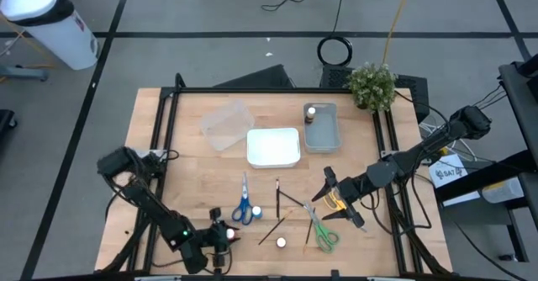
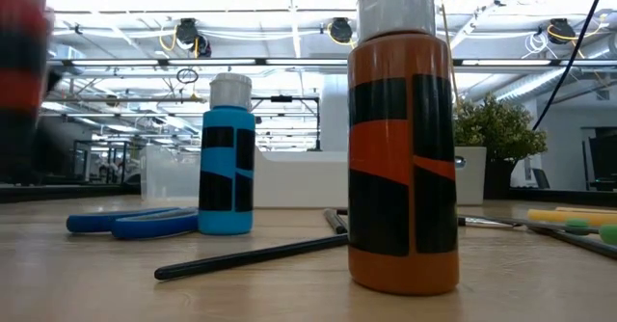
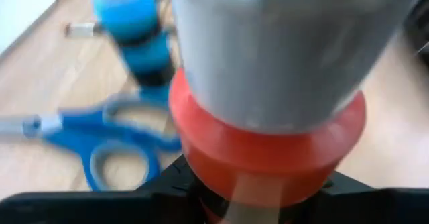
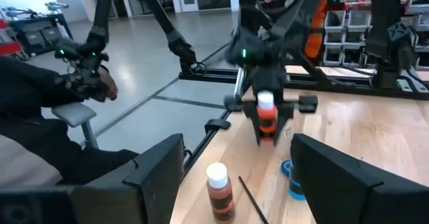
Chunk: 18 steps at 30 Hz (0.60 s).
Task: Pick & Place Paint Supplies
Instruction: Put the left orange paint bottle in the gray bin
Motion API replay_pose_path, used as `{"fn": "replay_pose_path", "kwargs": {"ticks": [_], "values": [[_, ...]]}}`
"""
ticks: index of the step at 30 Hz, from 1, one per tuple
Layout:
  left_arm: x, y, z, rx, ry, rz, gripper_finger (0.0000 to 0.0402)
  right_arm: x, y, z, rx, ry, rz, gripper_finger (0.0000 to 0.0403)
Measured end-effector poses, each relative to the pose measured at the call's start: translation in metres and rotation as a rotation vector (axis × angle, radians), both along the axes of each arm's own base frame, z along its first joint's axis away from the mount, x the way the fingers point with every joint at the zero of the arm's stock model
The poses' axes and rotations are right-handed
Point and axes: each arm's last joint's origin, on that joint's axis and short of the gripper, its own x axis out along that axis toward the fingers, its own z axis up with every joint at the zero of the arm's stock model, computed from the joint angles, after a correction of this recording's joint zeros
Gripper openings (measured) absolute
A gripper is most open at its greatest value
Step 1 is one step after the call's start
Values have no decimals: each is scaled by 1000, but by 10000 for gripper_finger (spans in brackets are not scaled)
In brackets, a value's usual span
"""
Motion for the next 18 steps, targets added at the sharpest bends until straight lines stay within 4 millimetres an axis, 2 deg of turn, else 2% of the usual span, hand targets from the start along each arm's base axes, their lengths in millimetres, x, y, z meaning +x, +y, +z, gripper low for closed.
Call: {"fn": "replay_pose_path", "kwargs": {"ticks": [4,8,14,18], "values": [[5,11,37,-48,-86,33,118,0,0,0,16,8,-2,258],[17,30,67,-99,-145,72,134,0,1,0,22,12,0,258],[58,67,87,-26,-245,15,130,-2,5,2,-27,-42,-105,258],[87,94,83,-81,-278,-62,122,-4,7,1,-87,-53,-205,258]]}}
